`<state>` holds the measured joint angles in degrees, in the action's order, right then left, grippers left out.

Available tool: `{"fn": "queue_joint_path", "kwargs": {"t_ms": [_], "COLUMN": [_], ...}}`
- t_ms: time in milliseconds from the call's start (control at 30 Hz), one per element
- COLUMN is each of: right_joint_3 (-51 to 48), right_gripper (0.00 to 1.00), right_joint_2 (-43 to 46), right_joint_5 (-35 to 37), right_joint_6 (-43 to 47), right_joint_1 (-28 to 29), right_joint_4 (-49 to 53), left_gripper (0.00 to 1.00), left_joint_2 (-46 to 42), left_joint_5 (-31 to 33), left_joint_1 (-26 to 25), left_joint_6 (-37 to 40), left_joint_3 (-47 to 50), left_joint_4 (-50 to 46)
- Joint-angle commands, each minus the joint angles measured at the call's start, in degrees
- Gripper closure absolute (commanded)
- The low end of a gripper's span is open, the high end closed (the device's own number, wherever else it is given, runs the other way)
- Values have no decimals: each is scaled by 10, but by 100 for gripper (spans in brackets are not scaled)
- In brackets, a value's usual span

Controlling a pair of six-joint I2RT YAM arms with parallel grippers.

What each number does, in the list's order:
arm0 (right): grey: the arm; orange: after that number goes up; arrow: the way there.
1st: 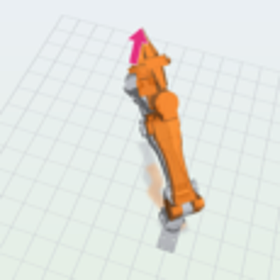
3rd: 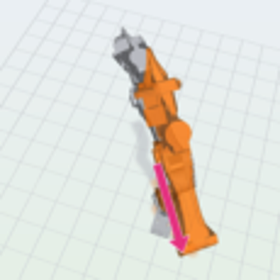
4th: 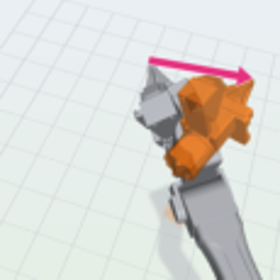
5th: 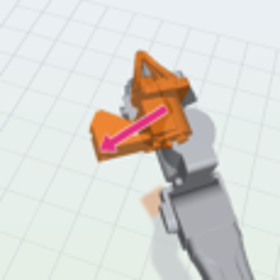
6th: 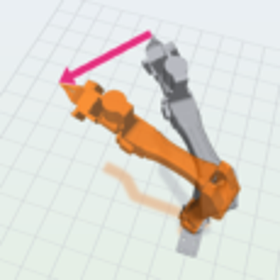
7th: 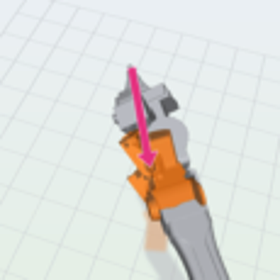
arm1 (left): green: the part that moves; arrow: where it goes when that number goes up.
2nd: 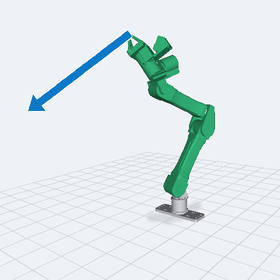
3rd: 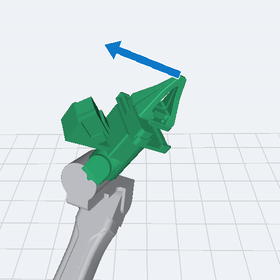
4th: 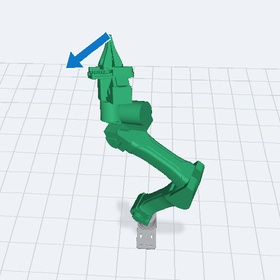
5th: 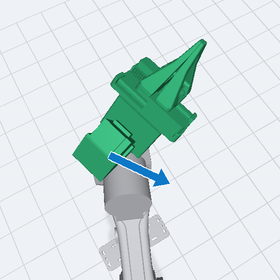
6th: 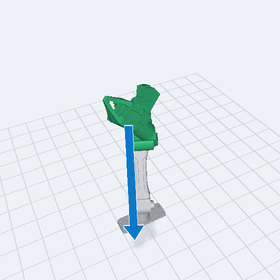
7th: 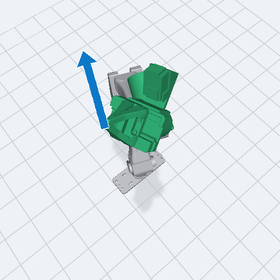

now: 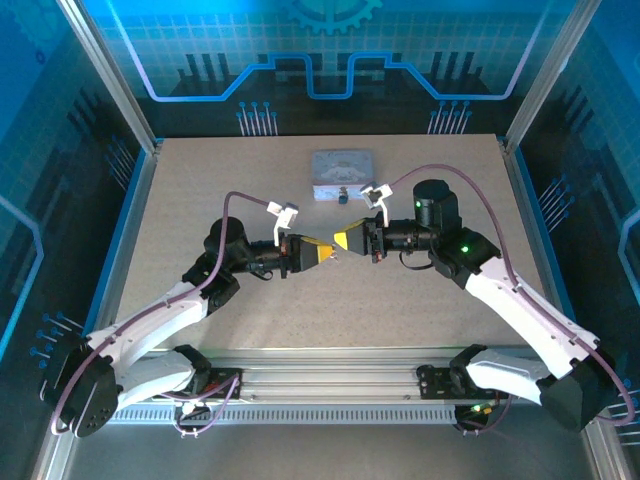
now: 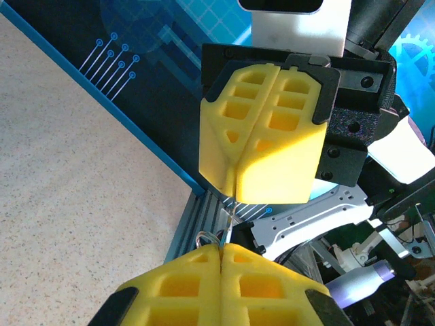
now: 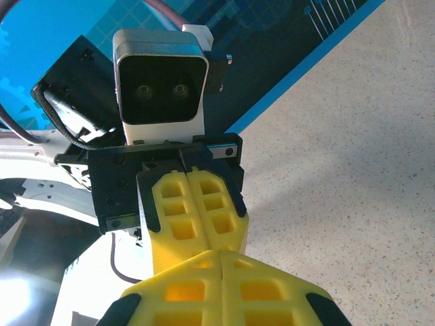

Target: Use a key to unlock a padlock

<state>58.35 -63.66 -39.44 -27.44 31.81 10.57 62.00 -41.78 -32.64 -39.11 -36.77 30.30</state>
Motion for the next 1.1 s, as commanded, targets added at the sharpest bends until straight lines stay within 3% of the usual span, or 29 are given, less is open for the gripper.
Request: {"fn": "queue_joint_path", "kwargs": {"t_ms": [0,167,267,567,733,900,1067], "right_joint_3": [-6,1,7,45,67,167,325], "right_gripper": [99,64,53,51,51,48,45], "right_joint_2": [9,10,8,-60,-121,-225,-375], "right_joint_5": [2,38,76,260,321,339,352], "right_joint_6": [-4,-2,-1,-27,-64,-102,-124], "right_joint_1": [-4,-4,-7,-10,-30,-88,-126], "right_joint_4": [-10,17,47,153,166,220,305], "left_gripper": [100,100,100,100,100,100,100], "left_joint_2": [-5,-26,-48,-95,-84,-6,138], "left_joint_5": [0,41,81,215,282,327,398], "left_joint_1": [-4,-3,-3,0,22,57,79], "left_joint_6": [5,47,81,141,132,129,142], "left_joint_3": [1,3,2,1,-8,-60,-182], "left_joint_4": [8,-68,-140,-307,-356,-386,-438]}}
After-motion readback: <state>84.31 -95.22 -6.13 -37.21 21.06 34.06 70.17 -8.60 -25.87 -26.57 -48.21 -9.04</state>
